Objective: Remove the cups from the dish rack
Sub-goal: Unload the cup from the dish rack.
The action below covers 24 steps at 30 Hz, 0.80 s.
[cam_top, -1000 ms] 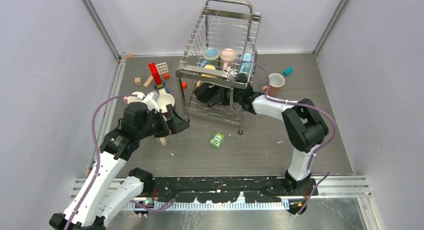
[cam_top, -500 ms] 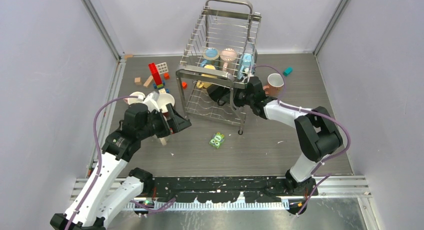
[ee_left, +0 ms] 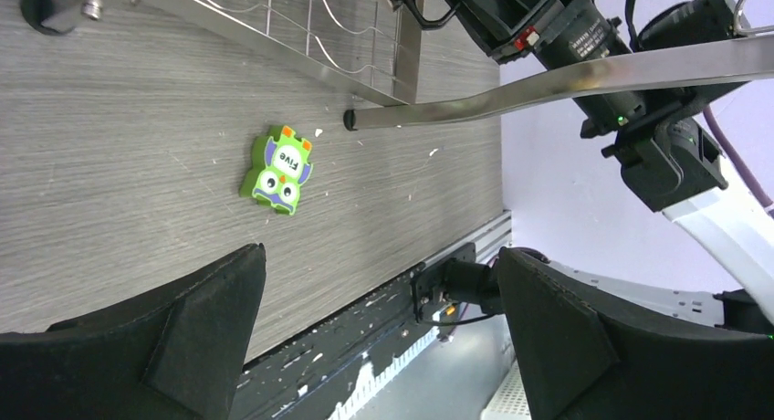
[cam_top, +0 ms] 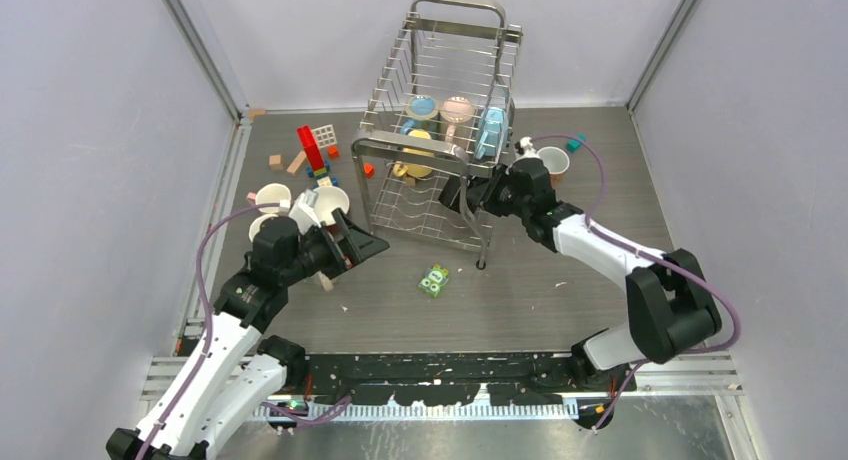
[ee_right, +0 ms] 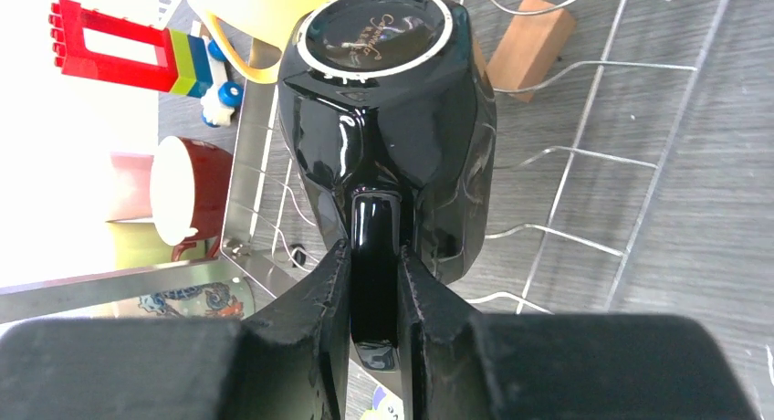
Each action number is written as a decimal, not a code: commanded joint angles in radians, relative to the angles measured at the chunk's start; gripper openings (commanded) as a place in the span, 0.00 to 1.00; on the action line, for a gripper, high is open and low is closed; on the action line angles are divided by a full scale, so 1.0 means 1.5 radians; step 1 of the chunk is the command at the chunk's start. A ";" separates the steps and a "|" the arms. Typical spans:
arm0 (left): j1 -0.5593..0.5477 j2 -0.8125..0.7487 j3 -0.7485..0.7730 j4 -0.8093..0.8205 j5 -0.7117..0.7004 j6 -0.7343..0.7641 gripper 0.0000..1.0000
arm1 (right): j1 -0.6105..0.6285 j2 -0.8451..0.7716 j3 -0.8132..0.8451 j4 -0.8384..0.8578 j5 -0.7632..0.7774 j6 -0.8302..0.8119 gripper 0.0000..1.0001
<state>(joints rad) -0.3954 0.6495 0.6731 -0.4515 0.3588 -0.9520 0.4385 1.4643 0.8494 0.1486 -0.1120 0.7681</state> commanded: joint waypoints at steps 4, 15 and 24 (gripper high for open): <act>-0.041 -0.006 -0.031 0.144 -0.001 -0.077 1.00 | -0.006 -0.114 0.011 -0.026 0.072 -0.009 0.01; -0.229 0.085 -0.075 0.335 -0.146 -0.129 1.00 | -0.029 -0.194 0.022 -0.128 0.138 -0.011 0.01; -0.302 0.126 -0.095 0.436 -0.216 -0.174 1.00 | -0.042 -0.283 0.030 -0.256 0.223 -0.005 0.01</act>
<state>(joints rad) -0.8066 0.8295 0.5304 0.0547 0.1177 -1.1774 0.3813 1.1362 0.8364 -0.2314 0.1219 0.7605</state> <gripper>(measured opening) 0.996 0.254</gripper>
